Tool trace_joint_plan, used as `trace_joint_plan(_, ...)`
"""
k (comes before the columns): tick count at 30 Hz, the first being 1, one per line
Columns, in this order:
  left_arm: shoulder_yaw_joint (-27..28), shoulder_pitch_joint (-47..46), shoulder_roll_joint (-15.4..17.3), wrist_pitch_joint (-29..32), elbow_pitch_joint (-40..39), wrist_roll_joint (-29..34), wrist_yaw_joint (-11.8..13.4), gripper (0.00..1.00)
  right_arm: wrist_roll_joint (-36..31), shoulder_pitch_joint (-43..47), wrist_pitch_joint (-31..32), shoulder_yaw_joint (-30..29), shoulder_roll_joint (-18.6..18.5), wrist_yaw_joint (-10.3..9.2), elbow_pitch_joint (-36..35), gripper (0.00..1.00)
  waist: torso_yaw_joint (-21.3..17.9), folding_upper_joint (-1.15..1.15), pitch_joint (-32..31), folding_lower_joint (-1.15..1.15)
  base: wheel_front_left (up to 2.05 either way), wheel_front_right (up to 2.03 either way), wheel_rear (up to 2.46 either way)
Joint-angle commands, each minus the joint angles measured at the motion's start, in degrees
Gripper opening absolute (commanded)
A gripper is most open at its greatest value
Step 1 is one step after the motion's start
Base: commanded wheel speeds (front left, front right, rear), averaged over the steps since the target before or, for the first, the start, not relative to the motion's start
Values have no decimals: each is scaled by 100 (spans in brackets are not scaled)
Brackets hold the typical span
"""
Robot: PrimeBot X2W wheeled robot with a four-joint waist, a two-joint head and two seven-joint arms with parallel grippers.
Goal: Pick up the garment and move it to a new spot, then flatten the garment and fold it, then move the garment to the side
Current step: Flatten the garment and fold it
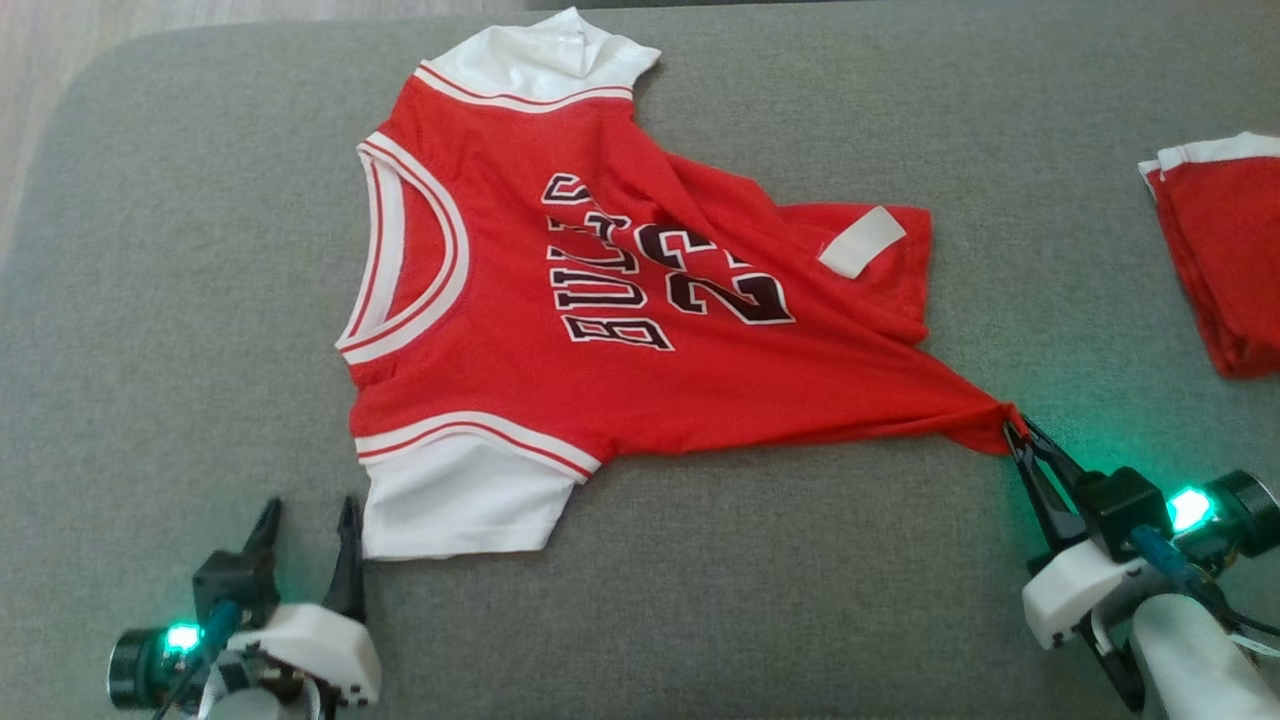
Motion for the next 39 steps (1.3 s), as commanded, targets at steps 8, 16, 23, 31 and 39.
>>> trace_joint_plan(8, 401, -102, -155, -646, -135, -185, 51, 100, -14, -19, -23, 112, -57, 37, -198, 0, -100, 0, 19, 0, 0, 0, 0)
trace_joint_plan(16, 483, 580, -242, -624, -1170, -385, 110, 100, -25, 32, -23, 43, 2, 37, -225, 0, -94, 0, -10, 0, 0, 0, 0)
trace_joint_plan(23, 338, 633, -102, -135, -1483, -347, 178, 100, -24, -62, -23, 114, 82, 37, -238, 0, -123, 0, 55, 0, 0, 0, 0)
trace_joint_plan(31, 167, 627, -109, 518, -1279, -482, 176, 100, 27, -211, -23, 217, 28, 37, -228, 0, -205, 0, 151, 0, 0, 0, 0)
trace_joint_plan(39, 88, 762, -267, 851, -1667, -918, -97, 0, 76, -131, -23, 155, 5, 37, -218, 0, -83, 0, 26, 0, 0, 0, 0)
